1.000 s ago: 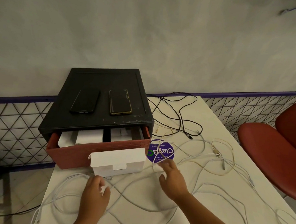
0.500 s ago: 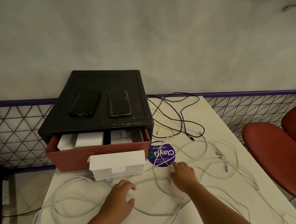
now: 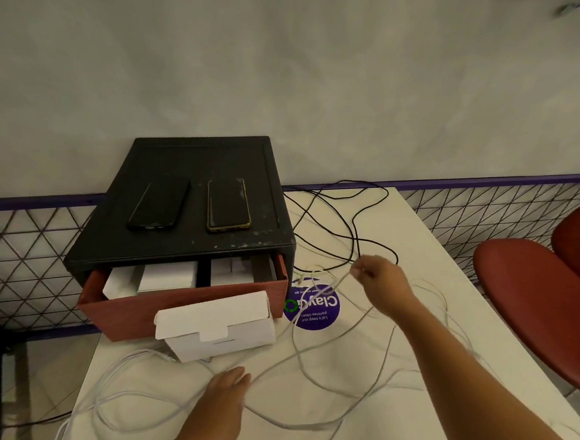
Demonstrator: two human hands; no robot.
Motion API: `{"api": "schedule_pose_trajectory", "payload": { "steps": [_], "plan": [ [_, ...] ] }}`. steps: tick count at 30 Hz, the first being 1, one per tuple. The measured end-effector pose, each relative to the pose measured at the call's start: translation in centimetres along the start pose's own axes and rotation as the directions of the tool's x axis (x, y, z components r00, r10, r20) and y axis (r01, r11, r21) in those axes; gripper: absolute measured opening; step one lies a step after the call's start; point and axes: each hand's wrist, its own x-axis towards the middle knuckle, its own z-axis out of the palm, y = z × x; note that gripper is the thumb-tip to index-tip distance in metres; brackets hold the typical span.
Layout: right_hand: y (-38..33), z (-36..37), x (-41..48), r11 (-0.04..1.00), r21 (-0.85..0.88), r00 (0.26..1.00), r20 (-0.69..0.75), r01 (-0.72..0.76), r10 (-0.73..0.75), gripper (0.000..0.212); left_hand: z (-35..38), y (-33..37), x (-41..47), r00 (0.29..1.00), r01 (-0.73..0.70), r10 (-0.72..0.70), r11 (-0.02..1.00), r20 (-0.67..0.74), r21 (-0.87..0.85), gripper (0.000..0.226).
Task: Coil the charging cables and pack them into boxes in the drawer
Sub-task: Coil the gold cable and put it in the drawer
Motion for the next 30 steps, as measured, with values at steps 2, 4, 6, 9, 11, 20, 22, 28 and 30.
{"api": "schedule_pose_trajectory", "payload": {
  "steps": [2,4,6,9,11,20,22,28,30],
  "plan": [
    [-0.9,-1.7,0.3,0.999,0.045,0.997,-0.074,0.028,-0.025,0.014,0.3,0.0,0.0,1.0,-0.003,0.003,1.0,-0.01,0.027,0.052],
    [-1.6,-3.3,0.6,0.993,0.105,0.988,-0.151,0.05,-0.034,0.014,0.4,0.0,0.1,1.0,-0.007,0.008,0.999,-0.018,0.046,0.055],
    [-2.0,-4.7,0.8,0.977,0.208,0.976,-0.215,0.054,-0.008,0.014,0.7,-0.3,0.1,0.998,-0.036,0.038,0.998,-0.045,0.054,0.055],
    [-2.0,-6.6,1.0,0.881,0.472,0.95,-0.289,0.033,0.119,0.013,0.8,-0.6,0.0,0.994,-0.063,0.07,0.994,-0.078,0.088,0.055],
    [-1.9,-7.8,1.1,0.792,0.61,0.927,-0.312,0.026,0.21,0.019,0.2,-0.9,0.0,0.995,-0.083,0.089,0.987,-0.038,0.138,0.061],
    [-5.7,-15.2,0.9,0.654,0.702,0.844,-0.507,0.283,0.178,0.025,-0.1,-0.3,0.2,0.998,-0.057,0.058,0.994,-0.012,0.098,0.058],
    [-7.0,-16.9,0.9,0.651,0.677,0.823,-0.551,0.343,0.14,0.024,-0.2,-0.2,0.3,0.999,-0.042,0.042,0.995,0.007,0.091,0.058],
    [-10.4,-20.7,1.1,0.629,0.568,0.746,-0.665,0.53,-0.027,0.02,-0.4,-0.2,0.3,0.999,-0.045,0.043,0.992,0.016,0.119,0.061],
    [-11.2,-21.3,1.2,0.61,0.547,0.722,-0.689,0.574,-0.061,0.019,-0.5,-0.2,0.4,0.999,-0.034,0.029,0.992,0.045,0.125,0.06]
  ]
}}
